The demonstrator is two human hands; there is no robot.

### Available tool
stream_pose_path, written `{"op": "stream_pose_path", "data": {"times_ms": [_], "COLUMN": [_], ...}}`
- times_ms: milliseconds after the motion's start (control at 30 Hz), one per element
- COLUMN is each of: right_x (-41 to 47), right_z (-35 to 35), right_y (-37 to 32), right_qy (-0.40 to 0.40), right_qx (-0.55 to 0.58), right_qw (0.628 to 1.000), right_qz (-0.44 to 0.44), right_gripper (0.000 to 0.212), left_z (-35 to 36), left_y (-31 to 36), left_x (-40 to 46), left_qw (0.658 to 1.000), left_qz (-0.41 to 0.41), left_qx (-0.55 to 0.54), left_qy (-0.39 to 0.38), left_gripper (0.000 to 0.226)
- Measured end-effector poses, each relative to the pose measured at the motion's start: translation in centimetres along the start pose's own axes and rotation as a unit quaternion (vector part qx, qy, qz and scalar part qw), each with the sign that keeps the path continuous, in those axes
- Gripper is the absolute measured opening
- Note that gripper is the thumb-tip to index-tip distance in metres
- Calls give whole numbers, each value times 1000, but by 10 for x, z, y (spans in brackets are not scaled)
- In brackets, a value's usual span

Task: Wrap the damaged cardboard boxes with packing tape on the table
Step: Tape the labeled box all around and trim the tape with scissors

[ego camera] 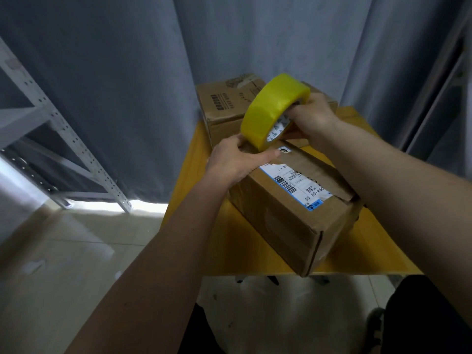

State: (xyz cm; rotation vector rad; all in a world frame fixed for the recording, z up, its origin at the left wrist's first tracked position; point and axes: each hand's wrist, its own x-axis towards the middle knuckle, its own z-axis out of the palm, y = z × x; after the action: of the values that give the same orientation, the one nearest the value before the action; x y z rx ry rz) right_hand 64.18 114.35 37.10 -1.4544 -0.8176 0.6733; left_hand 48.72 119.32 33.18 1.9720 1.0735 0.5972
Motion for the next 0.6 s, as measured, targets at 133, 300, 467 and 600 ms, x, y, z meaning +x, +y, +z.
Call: {"op": "stream_pose_path", "data": {"times_ms": [133, 300, 467, 600], "right_x": [3, 7, 15, 17], "right_z": [-5, -16, -33, -35], "right_y": [4, 5, 7, 6], "right_qy": [26, 62, 105, 117], "right_qx": [-1, -26, -61, -79], "right_qw": [1000, 997, 992, 990], "right_qz": [-13, -37, -25, -26], "right_gripper": [4, 12, 29, 29], "left_z": [0, -1, -2, -2], "left_y": [0, 1, -2, 1], "left_x": [0, -2, -4, -3], "left_qw": [1000, 1000, 1000, 1000], "left_qz": [-15, -21, -16, -19], "left_qx": [-5, 4, -4, 12], "left_qy": [-1, 1, 4, 2], "left_gripper": [108, 116, 116, 110]}}
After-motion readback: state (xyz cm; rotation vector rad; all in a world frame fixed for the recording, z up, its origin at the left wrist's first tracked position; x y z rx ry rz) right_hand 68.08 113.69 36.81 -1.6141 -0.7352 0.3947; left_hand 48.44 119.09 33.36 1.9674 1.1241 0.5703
